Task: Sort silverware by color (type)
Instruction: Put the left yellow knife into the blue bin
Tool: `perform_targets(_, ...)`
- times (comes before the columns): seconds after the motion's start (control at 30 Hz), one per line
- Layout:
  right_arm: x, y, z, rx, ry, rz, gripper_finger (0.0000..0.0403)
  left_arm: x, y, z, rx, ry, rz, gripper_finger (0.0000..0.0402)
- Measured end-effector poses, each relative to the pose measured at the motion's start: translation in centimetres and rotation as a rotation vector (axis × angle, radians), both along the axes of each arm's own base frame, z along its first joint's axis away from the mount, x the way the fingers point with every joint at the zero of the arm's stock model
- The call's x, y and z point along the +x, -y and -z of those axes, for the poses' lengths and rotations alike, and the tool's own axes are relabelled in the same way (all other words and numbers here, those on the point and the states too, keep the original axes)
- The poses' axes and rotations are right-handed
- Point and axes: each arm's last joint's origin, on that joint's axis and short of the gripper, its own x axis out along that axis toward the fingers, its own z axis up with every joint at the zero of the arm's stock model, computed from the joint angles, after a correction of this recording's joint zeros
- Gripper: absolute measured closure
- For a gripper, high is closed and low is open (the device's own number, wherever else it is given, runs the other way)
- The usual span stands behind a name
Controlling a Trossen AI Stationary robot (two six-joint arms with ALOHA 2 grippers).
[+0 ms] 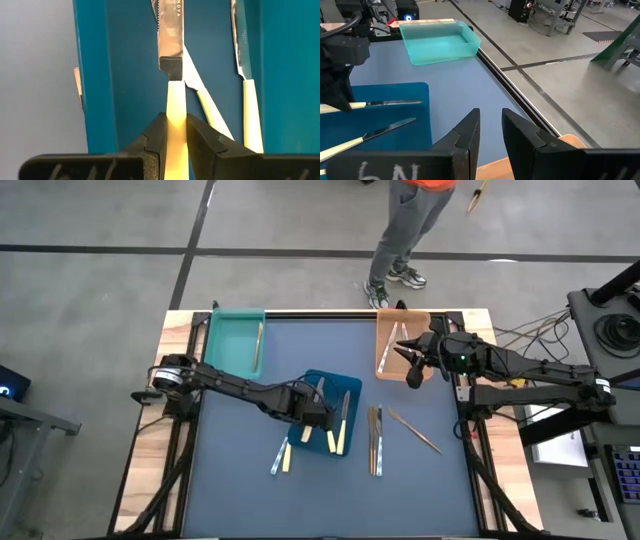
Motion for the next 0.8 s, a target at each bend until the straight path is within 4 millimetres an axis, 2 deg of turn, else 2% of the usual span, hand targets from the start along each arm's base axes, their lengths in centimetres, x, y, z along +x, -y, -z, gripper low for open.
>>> perform_targets(0.23, 0.0, 0.0, 0.1, 0.000, -0.004, 0.000, 0.0330, 0.2, 0.0, 0.1, -0.003, 0.031, -0.002, 0.0357)
perform_targets(0.5, 0.0, 0.0, 0.2, 0.000, -0.007, 0.000, 0.0330, 0.7, 0.2, 1.9, -0.033, -0.017, 0.006, 0.0357)
perform_targets(0.8, 0.0, 0.0, 0.2, -0.006, -0.011, -0.002, 0.0330, 0.6, 0.2, 2.2, -0.048, -0.046, 0.005, 0.0357)
